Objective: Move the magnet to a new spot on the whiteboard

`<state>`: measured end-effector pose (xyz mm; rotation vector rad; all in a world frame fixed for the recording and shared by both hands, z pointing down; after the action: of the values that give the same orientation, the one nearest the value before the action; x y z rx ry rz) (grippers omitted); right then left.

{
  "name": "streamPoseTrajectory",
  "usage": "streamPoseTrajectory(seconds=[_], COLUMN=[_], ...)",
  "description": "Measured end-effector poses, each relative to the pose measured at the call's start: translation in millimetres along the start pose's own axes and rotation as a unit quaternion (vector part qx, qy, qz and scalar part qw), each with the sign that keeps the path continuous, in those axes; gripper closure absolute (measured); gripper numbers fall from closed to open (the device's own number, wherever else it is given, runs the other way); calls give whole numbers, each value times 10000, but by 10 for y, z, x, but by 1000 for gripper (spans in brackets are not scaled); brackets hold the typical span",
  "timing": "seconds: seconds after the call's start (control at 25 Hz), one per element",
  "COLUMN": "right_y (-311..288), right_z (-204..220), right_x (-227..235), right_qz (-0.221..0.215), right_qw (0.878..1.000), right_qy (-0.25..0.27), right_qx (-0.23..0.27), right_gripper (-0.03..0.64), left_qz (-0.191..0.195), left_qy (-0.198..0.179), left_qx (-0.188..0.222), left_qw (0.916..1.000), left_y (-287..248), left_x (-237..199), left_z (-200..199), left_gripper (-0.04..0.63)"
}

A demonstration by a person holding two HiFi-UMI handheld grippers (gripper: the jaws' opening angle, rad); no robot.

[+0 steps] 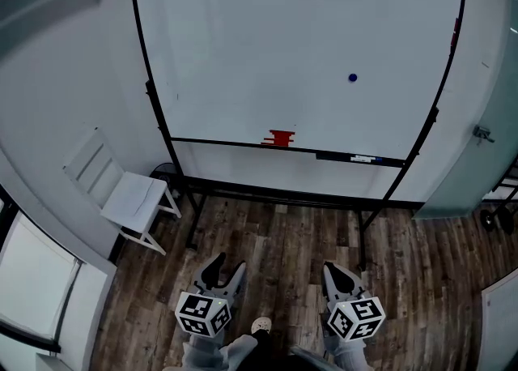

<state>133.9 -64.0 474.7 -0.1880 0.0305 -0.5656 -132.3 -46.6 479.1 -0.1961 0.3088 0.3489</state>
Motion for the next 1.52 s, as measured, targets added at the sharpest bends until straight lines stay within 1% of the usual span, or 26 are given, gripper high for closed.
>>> streamPoseTrajectory(seconds=[0.36, 0.72, 1.04, 1.36, 1.52], right_y=[-646, -1145, -1222, -1153, -1201], right_z=[-141, -222, -99, 56, 72], right_x=[257, 407, 385, 332, 329], right_qz=[191, 318, 380, 332, 263], right_qw=[9998, 9995, 9992, 9987, 9990], right_qy=[36, 29, -89, -124, -102], right_qx=[12, 77, -118, -357, -359], right_gripper=[589, 589, 589, 589, 589], left_qz=[180, 285, 328, 316, 271], left_qy=[24, -39, -5, 135, 153], left_qx=[29, 65, -179, -388, -410], left_qw=[9998, 9996, 9993, 9987, 9987], left_y=[-667, -1124, -1167, -1088, -1113], left_x=[-381, -706, -800, -785, -817], left_z=[-217, -408, -310, -91, -47], left_gripper=[390, 390, 390, 390, 390])
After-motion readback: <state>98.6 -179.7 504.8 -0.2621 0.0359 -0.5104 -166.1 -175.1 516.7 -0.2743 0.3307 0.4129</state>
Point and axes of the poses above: the fingertips, and each gripper's own axes: y backward along the fingers, x to its right, z out of its underside, the point moved 5 cm from there along y, backward along the fingers, and after that the axes turned 10 degrees about y, right-handed, at the moved point
